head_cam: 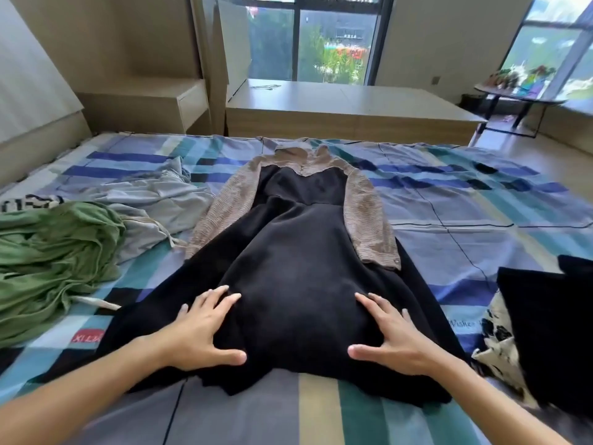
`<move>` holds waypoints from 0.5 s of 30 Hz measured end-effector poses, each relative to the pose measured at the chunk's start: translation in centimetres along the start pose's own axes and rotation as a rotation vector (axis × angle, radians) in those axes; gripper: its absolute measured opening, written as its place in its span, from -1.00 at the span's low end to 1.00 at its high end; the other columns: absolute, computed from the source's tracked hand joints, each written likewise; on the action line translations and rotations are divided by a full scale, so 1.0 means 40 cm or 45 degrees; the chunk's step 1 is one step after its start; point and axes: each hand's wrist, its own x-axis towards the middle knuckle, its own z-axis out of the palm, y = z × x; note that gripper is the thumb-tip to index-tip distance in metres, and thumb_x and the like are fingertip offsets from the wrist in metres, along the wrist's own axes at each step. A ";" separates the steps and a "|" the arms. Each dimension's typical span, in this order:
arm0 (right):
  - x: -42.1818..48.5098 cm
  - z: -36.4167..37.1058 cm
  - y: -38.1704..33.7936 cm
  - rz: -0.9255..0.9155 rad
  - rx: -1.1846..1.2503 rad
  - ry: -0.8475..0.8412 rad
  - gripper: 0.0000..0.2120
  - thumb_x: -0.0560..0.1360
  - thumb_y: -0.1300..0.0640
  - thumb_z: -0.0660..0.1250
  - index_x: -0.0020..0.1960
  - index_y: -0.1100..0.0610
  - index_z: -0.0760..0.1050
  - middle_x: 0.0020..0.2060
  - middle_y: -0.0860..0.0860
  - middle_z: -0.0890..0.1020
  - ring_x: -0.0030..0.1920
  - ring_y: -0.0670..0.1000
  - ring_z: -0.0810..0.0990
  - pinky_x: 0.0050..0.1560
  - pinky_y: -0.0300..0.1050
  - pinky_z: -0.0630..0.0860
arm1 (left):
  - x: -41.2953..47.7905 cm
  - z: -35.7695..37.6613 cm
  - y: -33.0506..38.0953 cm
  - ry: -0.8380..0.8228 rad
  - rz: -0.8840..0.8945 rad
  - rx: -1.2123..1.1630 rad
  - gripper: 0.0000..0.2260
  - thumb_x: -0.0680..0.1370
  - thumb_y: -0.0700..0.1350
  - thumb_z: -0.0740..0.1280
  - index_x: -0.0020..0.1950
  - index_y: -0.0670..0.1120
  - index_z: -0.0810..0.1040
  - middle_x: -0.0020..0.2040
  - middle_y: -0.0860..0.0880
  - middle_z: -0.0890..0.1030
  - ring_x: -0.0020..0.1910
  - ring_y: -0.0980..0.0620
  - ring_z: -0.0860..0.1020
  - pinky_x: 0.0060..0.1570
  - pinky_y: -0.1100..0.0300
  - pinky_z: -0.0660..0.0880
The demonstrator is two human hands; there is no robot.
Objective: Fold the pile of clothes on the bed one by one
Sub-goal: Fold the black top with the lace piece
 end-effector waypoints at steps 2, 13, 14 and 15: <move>-0.056 0.030 0.014 -0.085 -0.169 -0.096 0.26 0.14 -0.53 0.39 0.59 -0.24 -0.27 0.60 -0.10 -0.20 0.59 -0.10 -0.29 0.53 0.22 -0.32 | -0.050 0.047 -0.019 -0.018 0.128 0.034 0.25 0.16 0.62 0.31 0.60 0.19 -0.31 0.59 0.17 -0.31 0.61 0.05 -0.20 0.56 -0.17 0.04; -0.035 0.024 -0.020 -0.090 -0.375 0.608 -0.34 0.28 0.26 0.38 0.30 -0.08 0.25 0.12 -0.01 0.40 -0.04 0.29 0.62 -0.22 0.15 0.55 | 0.048 0.085 -0.068 0.467 0.172 -0.061 0.11 0.20 -0.03 0.53 0.62 0.09 -0.03 0.42 0.03 0.30 0.20 -0.18 0.58 0.15 -0.04 0.54; -0.029 0.014 -0.023 -0.059 -0.330 0.685 -0.39 0.27 0.29 0.35 0.24 -0.06 0.28 0.08 0.01 0.48 -0.08 0.30 0.62 -0.22 0.14 0.55 | 0.056 0.068 -0.067 0.534 0.155 -0.176 -0.04 0.22 -0.16 0.49 0.54 0.14 0.13 0.32 0.02 0.43 0.16 -0.17 0.60 0.14 -0.03 0.54; -0.029 0.003 -0.025 -0.049 -0.252 0.762 -0.43 0.26 0.30 0.33 0.20 -0.05 0.30 0.03 0.02 0.58 -0.09 0.29 0.63 -0.19 0.12 0.54 | 0.060 0.046 -0.064 0.605 0.140 -0.320 -0.19 0.24 -0.23 0.44 0.40 0.22 0.24 0.19 0.01 0.54 0.09 -0.13 0.63 0.09 0.00 0.54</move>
